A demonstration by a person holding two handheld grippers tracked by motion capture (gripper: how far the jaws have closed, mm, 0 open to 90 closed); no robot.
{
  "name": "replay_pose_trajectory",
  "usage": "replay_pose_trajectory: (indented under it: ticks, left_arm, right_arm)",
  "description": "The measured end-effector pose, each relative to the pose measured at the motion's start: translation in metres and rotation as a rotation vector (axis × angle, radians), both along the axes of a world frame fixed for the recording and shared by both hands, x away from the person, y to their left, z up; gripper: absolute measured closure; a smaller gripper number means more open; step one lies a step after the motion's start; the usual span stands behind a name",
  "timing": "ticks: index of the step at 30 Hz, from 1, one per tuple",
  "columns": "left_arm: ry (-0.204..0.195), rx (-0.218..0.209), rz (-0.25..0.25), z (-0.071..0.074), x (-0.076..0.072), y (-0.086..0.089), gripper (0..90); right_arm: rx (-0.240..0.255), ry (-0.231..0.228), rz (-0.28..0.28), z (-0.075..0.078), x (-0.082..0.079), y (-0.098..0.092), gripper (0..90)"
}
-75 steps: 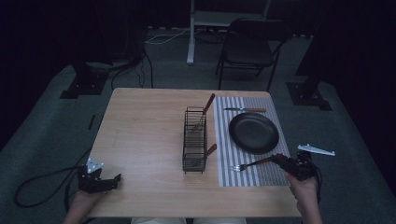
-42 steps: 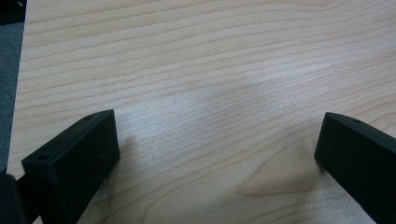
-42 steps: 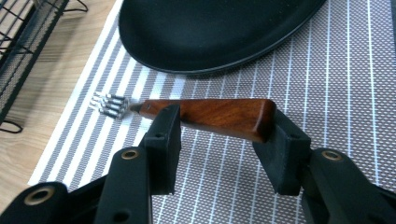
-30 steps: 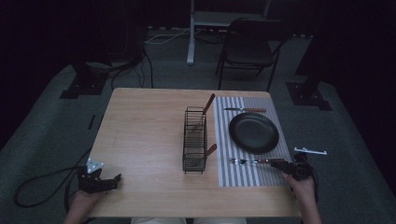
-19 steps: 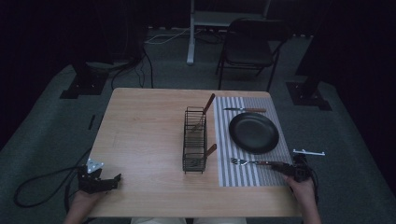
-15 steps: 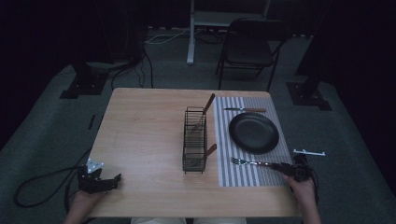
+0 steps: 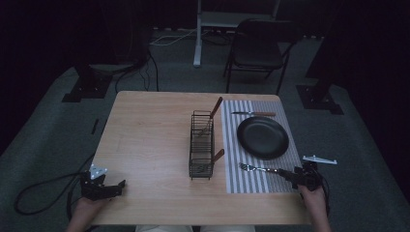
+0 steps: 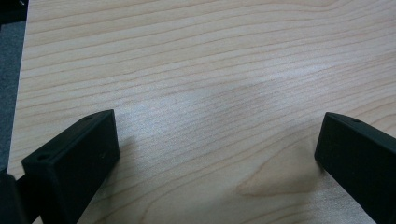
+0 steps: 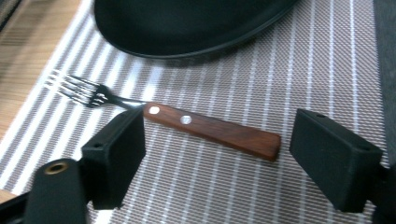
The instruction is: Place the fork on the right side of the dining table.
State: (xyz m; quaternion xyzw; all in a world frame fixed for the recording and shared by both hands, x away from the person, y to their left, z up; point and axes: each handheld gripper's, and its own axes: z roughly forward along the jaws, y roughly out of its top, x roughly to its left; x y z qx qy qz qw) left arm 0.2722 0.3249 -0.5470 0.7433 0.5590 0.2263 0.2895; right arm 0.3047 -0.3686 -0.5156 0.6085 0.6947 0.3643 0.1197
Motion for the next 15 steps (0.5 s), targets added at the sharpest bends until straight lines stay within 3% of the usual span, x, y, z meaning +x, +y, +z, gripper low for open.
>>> replay_pose_trajectory:
  ticks: [8,15]
  left_arm:
    - [-0.001,-0.001,0.001,0.000,0.000,0.000,0.0]
    - [-0.001,-0.002,0.001,0.000,0.000,0.000,0.0]
  right_arm:
    - [-0.046,-0.001,0.060,-0.005,-0.017,0.021,17.0]
    - [-0.058,0.033,0.086,-0.016,-0.010,0.028,17.0]
